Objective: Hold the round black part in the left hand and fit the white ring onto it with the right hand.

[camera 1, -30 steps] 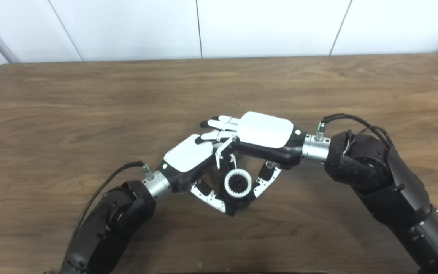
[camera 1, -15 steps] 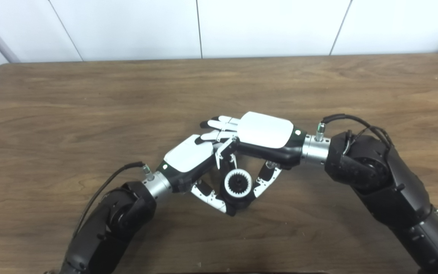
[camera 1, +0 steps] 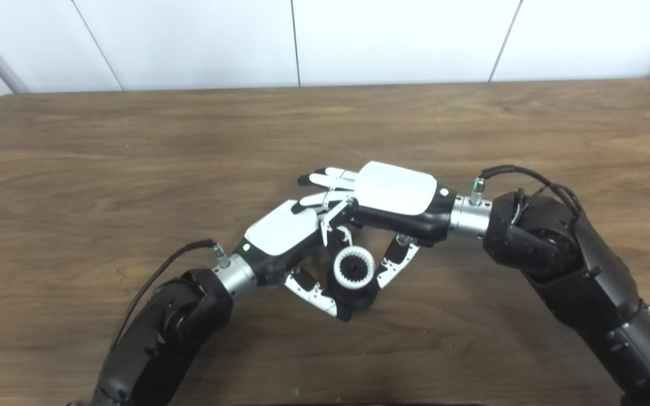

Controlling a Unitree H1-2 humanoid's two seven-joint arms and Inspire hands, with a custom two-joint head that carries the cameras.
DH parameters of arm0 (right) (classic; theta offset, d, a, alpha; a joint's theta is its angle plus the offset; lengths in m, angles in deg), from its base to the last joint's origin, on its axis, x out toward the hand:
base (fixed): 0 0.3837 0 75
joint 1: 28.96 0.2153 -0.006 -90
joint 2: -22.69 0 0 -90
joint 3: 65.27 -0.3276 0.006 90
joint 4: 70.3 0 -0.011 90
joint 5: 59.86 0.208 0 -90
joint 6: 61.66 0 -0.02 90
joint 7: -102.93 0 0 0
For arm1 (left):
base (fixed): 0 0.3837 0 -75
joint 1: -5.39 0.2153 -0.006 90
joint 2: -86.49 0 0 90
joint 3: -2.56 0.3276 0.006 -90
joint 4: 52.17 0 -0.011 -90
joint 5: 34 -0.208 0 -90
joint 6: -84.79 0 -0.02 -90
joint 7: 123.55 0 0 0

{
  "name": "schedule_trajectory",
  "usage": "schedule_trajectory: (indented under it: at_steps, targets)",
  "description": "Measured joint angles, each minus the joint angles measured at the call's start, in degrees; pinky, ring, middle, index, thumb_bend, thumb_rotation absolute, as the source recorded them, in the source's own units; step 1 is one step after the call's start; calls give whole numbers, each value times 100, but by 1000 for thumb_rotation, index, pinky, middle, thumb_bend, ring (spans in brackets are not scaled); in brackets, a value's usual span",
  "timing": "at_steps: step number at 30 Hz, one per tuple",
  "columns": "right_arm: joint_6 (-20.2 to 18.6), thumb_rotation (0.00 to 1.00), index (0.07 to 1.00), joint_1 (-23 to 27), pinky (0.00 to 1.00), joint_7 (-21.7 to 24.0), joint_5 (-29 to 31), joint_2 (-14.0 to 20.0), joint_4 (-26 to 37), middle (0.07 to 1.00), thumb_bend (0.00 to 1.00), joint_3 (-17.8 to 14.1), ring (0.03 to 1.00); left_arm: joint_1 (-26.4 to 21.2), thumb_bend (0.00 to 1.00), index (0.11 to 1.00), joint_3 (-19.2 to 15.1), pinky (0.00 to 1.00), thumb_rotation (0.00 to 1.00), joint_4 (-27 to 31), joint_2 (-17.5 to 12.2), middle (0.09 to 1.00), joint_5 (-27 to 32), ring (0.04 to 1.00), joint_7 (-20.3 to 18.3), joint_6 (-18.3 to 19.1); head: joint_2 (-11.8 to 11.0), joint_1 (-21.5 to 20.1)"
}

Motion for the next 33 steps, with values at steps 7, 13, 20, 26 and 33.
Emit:
schedule_trajectory:
  at_steps: [7, 13, 20, 26, 33]
  targets:
    - [11, 140, 481, 17, 1000, -2, 0, 24, -5, 863, 525, 1, 1000, 3, 524, 481, -2, 1000, 58, 23, 10, 835, 2, 993, -53, 2, -9, 17]
    - [38, 140, 481, 18, 1000, -5, 12, 32, -13, 871, 525, 1, 1000, 28, 524, 481, -5, 1000, 58, 53, 20, 841, 2, 1000, -81, 8, 9, 17]
    - [72, 141, 480, 17, 1000, -2, 2, 34, -19, 877, 525, 3, 1000, 28, 524, 481, -19, 1000, 58, 73, 20, 841, 2, 999, -107, 10, 35, 26]
    - [65, 141, 480, 10, 1000, -4, -8, 32, 5, 872, 525, 3, 1000, 31, 524, 481, -20, 1000, 58, 94, 19, 831, 2, 993, -107, 10, 88, 9]
    - [63, 140, 480, 4, 1000, 0, -12, 32, 16, 871, 525, 4, 1000, 37, 524, 481, -19, 1000, 58, 135, 20, 842, -2, 999, -155, 61, 114, -9]
